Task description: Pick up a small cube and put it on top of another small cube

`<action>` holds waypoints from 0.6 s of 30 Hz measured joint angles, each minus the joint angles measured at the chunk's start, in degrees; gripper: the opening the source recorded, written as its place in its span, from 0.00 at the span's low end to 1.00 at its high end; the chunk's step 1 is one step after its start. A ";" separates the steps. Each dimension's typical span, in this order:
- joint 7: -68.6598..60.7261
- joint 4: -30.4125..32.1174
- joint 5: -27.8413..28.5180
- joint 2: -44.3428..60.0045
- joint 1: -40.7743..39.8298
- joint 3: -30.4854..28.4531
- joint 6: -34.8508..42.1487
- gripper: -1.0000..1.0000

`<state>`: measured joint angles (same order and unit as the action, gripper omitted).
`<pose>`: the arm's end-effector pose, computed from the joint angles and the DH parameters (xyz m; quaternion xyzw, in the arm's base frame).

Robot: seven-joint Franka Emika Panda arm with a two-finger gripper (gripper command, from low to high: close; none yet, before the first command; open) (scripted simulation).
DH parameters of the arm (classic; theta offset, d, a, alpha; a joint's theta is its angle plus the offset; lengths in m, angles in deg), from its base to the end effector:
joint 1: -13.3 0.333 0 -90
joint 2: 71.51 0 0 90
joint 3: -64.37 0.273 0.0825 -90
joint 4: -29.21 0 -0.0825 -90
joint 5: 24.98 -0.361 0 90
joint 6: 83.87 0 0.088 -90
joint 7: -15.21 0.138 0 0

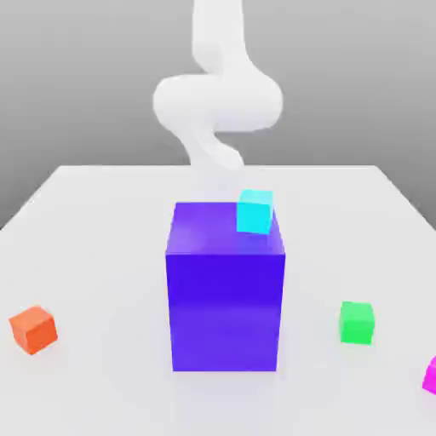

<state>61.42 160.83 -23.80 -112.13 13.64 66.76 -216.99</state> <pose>0.4047 0.0224 0.6265 -0.8682 0.3418 -0.3366 0.1268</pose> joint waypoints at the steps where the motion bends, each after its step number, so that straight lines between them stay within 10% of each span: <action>1: 0.16 -0.08 0.48 2.25 0.10 1.08 -0.55 0.50; 18: 5.21 -1.24 11.92 37.75 5.88 15.41 -9.55 0.50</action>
<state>66.63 159.59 -11.88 -74.38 19.52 82.18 -226.55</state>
